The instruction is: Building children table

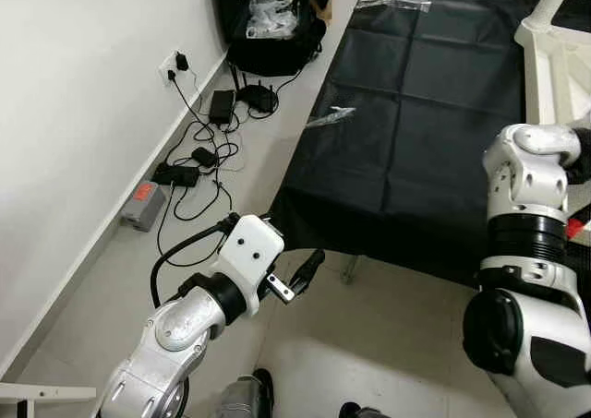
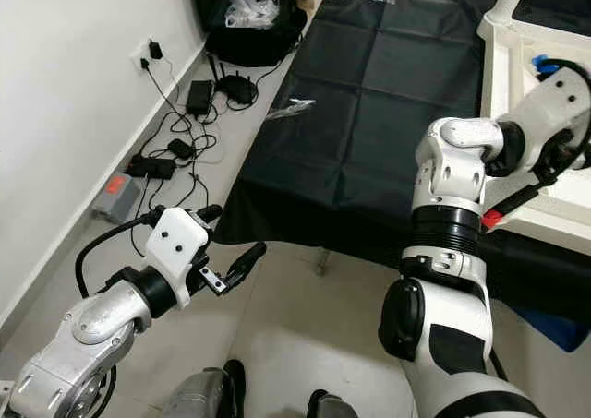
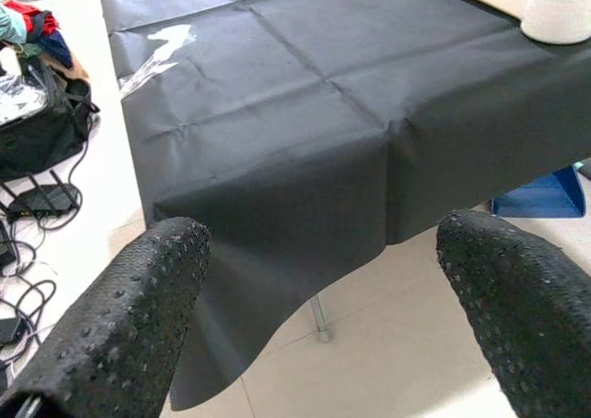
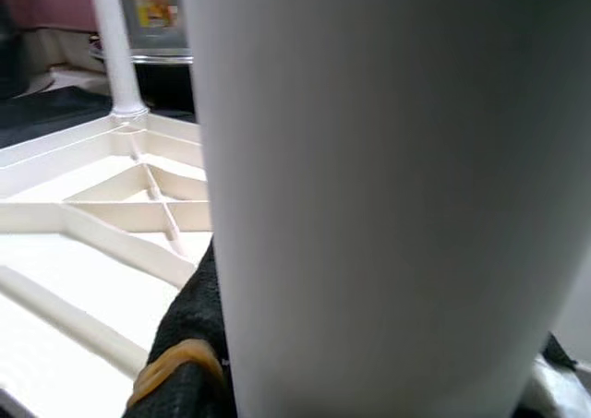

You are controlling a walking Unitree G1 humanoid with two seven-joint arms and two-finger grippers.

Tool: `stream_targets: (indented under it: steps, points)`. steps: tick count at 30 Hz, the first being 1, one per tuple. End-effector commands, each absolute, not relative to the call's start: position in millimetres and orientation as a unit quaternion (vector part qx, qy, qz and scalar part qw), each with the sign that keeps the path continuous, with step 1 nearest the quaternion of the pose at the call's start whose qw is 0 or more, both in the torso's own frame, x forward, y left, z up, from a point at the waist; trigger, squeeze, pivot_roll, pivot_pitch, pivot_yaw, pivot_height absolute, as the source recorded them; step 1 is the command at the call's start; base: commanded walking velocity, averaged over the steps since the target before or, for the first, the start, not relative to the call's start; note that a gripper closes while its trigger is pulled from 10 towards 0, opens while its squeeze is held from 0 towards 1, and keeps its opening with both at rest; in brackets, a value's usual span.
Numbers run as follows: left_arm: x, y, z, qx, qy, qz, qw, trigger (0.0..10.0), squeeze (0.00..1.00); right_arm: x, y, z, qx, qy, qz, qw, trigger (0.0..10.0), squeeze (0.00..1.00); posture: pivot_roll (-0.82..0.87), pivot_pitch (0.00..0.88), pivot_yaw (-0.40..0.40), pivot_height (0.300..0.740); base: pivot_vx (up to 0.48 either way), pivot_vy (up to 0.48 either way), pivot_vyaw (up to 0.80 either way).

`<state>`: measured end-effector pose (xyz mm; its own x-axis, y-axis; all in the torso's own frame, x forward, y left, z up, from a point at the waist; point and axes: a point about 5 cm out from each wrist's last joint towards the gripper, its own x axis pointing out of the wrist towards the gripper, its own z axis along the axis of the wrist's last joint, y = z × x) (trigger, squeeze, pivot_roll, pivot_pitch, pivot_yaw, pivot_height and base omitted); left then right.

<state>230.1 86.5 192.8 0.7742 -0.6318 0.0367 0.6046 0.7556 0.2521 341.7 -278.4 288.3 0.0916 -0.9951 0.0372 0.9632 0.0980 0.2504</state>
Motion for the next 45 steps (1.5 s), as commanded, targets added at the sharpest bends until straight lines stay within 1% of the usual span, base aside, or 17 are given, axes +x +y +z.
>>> stream_targets:
  steps: [1,4,6,8,9,15,17,20,22,28,31,36,40,41,42,44,45]
  points:
    - [229,85,188,0.114,-0.051,-0.335,0.934,10.0,0.00,342,-284,257,0.076,-0.024,-0.668,0.740,10.0,0.00,0.17,0.248,0.004,0.740,0.000,0.000,0.00]
    - [229,84,188,0.113,-0.052,-0.336,0.934,10.0,0.00,341,-284,248,0.075,-0.006,-0.669,0.739,10.0,0.00,0.17,0.248,0.004,0.740,0.000,0.000,0.00]
    - [229,85,188,0.114,-0.053,-0.335,0.934,10.0,0.00,337,-286,229,0.084,0.023,-0.675,0.733,10.0,0.00,0.18,0.247,0.006,0.740,0.000,0.000,0.00]
    - [229,85,188,0.115,-0.053,-0.335,0.934,10.0,0.00,335,-287,221,0.088,0.033,-0.677,0.730,10.0,0.00,0.18,0.247,0.006,0.740,0.000,0.000,0.00]
    - [229,86,188,0.117,-0.053,-0.336,0.933,10.0,0.00,331,-290,211,0.095,0.048,-0.684,0.721,10.0,0.00,0.18,0.247,0.012,0.740,0.000,0.000,0.00]
    - [229,87,189,0.120,-0.054,-0.338,0.932,10.0,0.00,327,-293,203,0.114,0.054,-0.690,0.713,10.0,0.00,0.18,0.251,0.019,0.740,0.000,0.000,0.00]
    - [230,87,190,0.120,-0.054,-0.339,0.931,10.0,0.00,324,-294,200,0.118,0.057,-0.700,0.702,10.0,0.00,0.18,0.260,0.023,0.740,0.000,0.000,0.00]
    - [230,87,189,0.124,-0.053,-0.344,0.929,10.0,0.00,315,-293,194,0.126,0.069,-0.741,0.656,10.0,0.00,0.18,0.260,0.023,0.740,0.000,0.000,0.00]
    - [230,87,189,0.124,-0.053,-0.345,0.929,10.0,0.00,314,-292,192,0.135,0.071,-0.745,0.649,10.0,0.00,0.19,0.266,0.031,0.740,0.000,0.000,0.00]
    - [230,87,190,0.123,-0.053,-0.344,0.929,10.0,0.00,314,-286,190,0.131,0.086,-0.749,0.644,10.0,0.00,0.19,0.269,0.027,0.740,0.000,0.000,0.00]
    - [230,88,190,0.124,-0.053,-0.343,0.929,10.0,0.00,316,-283,188,0.147,0.101,-0.745,0.642,10.0,0.00,0.19,0.270,0.026,0.740,0.000,0.000,0.00]
    - [230,89,190,0.124,-0.053,-0.342,0.930,10.0,0.00,316,-283,190,0.130,0.097,-0.750,0.641,10.0,0.00,0.19,0.270,0.026,0.740,0.000,0.000,0.00]
    - [231,88,190,0.122,-0.053,-0.341,0.930,10.0,0.00,320,-277,193,0.124,0.096,-0.744,0.649,10.0,0.00,0.19,0.275,0.023,0.740,0.000,0.000,0.00]
    - [232,87,190,0.120,-0.055,-0.341,0.931,10.0,0.00,327,-272,199,0.118,0.087,-0.731,0.666,10.0,0.00,0.18,0.275,0.019,0.740,0.000,0.000,0.00]
    - [232,87,190,0.120,-0.055,-0.341,0.931,10.0,0.00,327,-272,199,0.118,0.087,-0.731,0.666,10.0,0.00,0.18,0.275,0.019,0.740,0.000,0.000,0.00]
    - [232,87,190,0.119,-0.056,-0.341,0.931,10.0,0.00,332,-268,206,0.117,0.076,-0.718,0.682,10.0,0.00,0.18,0.274,0.018,0.740,0.000,0.000,0.00]
    - [232,87,190,0.119,-0.056,-0.341,0.931,10.0,0.00,332,-268,206,0.117,0.076,-0.718,0.682,10.0,0.00,0.18,0.274,0.018,0.740,0.000,0.000,0.00]
